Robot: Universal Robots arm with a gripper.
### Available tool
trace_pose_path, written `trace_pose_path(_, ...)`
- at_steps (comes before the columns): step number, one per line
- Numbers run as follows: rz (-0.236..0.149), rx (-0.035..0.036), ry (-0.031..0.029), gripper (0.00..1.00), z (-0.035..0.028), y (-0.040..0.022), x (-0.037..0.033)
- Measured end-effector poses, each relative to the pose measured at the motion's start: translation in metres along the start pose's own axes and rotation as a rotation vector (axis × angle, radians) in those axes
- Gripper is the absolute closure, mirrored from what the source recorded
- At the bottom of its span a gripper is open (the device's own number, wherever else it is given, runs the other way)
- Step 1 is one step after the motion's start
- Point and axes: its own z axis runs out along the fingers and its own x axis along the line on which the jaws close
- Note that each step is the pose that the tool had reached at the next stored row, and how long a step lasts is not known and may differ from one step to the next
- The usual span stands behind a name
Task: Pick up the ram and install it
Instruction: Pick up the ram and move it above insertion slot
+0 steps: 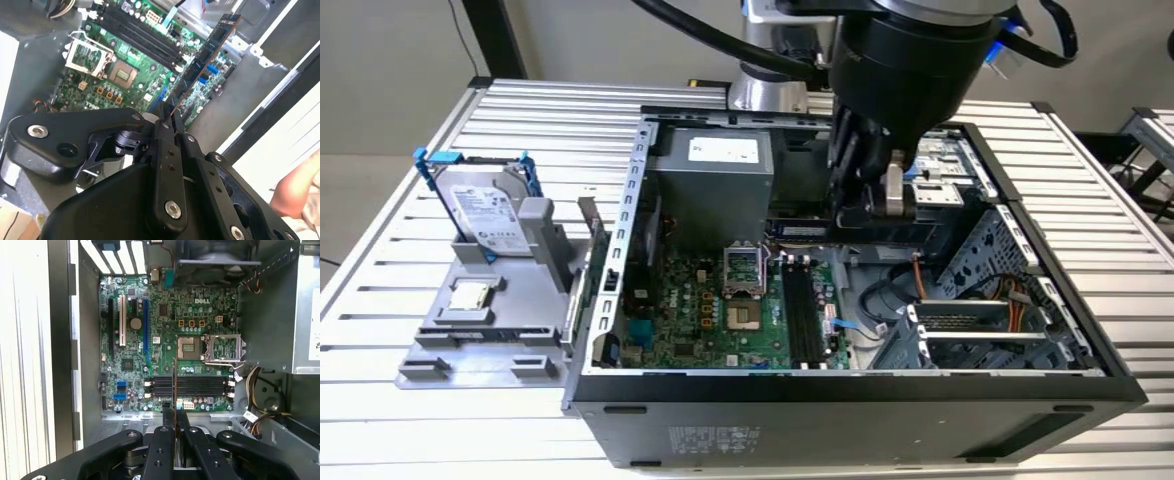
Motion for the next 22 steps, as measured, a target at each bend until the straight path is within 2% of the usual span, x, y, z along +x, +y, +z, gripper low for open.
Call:
trace_pose_path(3, 0.0, -0.0002, 0.0001, 1.0, -0.0001, -0.0071, -0.0001)
trace_pose_path(7, 0.005, -0.0002, 0.0001, 1.0, 0.0002, -0.0076, -0.0019)
trace_pose_path(14, 0.064, 0.0011, -0.0008, 1.0, 0.001, -0.0076, -0.0037)
trace_pose_path(22, 0.065, -0.0027, -0.0007, 1.0, 0.001, -0.0076, -0.0037)
